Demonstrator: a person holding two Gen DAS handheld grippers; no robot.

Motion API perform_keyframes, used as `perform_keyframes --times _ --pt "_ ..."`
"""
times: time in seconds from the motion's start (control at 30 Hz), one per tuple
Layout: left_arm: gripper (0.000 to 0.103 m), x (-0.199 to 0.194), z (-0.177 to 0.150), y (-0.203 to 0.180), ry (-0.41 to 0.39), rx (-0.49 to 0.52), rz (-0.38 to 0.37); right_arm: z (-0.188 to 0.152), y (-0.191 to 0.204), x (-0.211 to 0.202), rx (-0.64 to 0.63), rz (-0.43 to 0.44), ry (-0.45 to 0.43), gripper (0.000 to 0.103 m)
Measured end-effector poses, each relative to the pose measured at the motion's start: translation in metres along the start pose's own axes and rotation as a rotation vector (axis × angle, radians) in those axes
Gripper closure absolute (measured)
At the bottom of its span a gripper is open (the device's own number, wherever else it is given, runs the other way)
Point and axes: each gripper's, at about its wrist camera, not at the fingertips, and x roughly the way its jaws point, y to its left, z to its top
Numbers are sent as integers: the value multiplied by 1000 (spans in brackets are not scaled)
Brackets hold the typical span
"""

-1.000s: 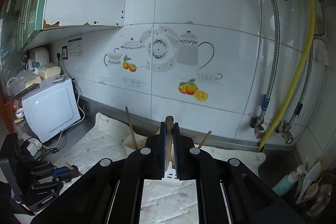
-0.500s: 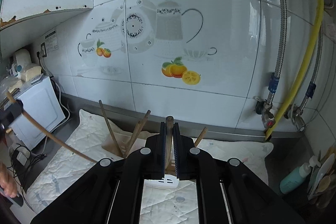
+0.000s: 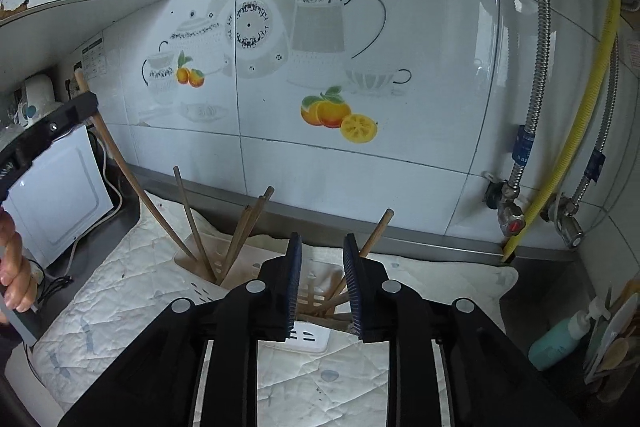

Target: Organize utensils

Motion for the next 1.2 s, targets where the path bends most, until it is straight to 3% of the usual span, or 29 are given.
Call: perform_keyframes --times 0.23,0.53,0.63,0.67,0.7,0.93,1.07,1.2 --pt "98 18 -16 5 61 -12 0 -10 8 -33 -10 30 -49 71" --pt "93 17 -25 7 93 -23 -11 -55 28 -57 3 76 -48 59" --pt "76 8 -24 8 91 -35 -25 -73 35 -61 10 64 -40 51" --pt "63 3 -25 8 86 -39 -23 -80 37 -62 16 63 -39 48" --pt "59 -4 -26 9 78 -44 -24 -87 39 -64 21 60 -38 46" --pt "36 -47 -50 13 103 -57 -28 -135 57 -69 61 38 7 35" --pt "17 -72 -77 16 136 -61 -25 -156 67 -70 86 28 29 32" --pt "6 -95 -107 15 171 -30 4 -171 76 -72 106 16 43 25"
